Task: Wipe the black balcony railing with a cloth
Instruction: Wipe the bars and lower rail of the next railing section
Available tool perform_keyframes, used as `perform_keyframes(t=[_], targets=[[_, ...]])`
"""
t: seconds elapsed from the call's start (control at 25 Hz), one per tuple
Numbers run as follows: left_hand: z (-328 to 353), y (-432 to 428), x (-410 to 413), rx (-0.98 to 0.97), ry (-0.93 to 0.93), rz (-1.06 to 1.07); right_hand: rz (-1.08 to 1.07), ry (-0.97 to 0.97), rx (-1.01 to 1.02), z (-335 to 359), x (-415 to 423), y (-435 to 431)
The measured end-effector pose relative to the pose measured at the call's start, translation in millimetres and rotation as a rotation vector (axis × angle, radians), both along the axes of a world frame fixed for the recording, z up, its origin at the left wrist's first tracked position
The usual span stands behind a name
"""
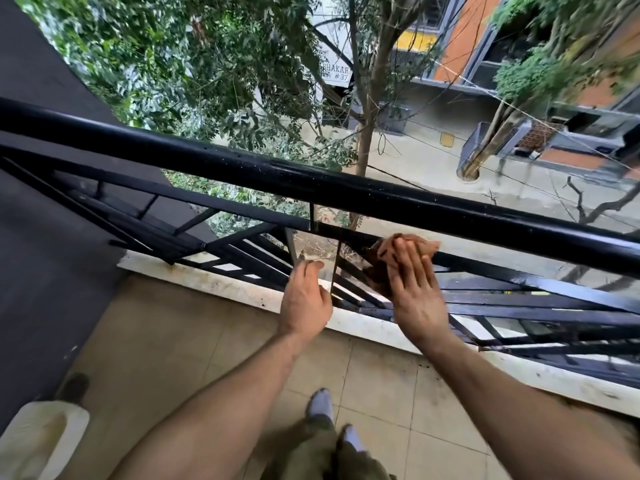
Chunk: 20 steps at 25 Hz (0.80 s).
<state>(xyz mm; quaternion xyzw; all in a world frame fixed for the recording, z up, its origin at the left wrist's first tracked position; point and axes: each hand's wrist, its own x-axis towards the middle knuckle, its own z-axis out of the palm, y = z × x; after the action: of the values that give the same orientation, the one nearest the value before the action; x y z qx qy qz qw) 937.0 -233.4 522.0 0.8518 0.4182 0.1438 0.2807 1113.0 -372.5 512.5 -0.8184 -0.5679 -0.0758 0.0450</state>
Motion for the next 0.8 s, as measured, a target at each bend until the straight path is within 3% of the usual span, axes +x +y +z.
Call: perform_keyframes(t=[0.16,0.28,0.36,0.4,0.48,0.52,0.72,0.8], targets=[[-30,-12,11,-0.273,-0.023,0.15,-0.693,0.736,0.54,15,-66,41],[-54,-10,13,-0.409,-0.08,0.207,-0.8,1.058,1.093,26,-86,76],[-57,-11,8,-0.561,-0.153,0.299,-0.977,1.351,1.354,26,-96,81],[-57,-12,7,-0.615,-0.192,0.312,-1.092,1.535,1.376,20,-98,84],[-57,-9,5,-0.636,-0.241,0.276,-1.079,1.763,1.285,4,-101,97],[-58,0,6,-0.631,-0.248,0.263,-1.032,1.758,1.222,2,-103,106],[-96,49,9,-0.769,-0.305,0.251,-0.66,1.302,0.729,-42,-116,122],[-124,55,9,-0.766,-0.354,0.296,-0.666,1.355,0.722,-49,-95,133]])
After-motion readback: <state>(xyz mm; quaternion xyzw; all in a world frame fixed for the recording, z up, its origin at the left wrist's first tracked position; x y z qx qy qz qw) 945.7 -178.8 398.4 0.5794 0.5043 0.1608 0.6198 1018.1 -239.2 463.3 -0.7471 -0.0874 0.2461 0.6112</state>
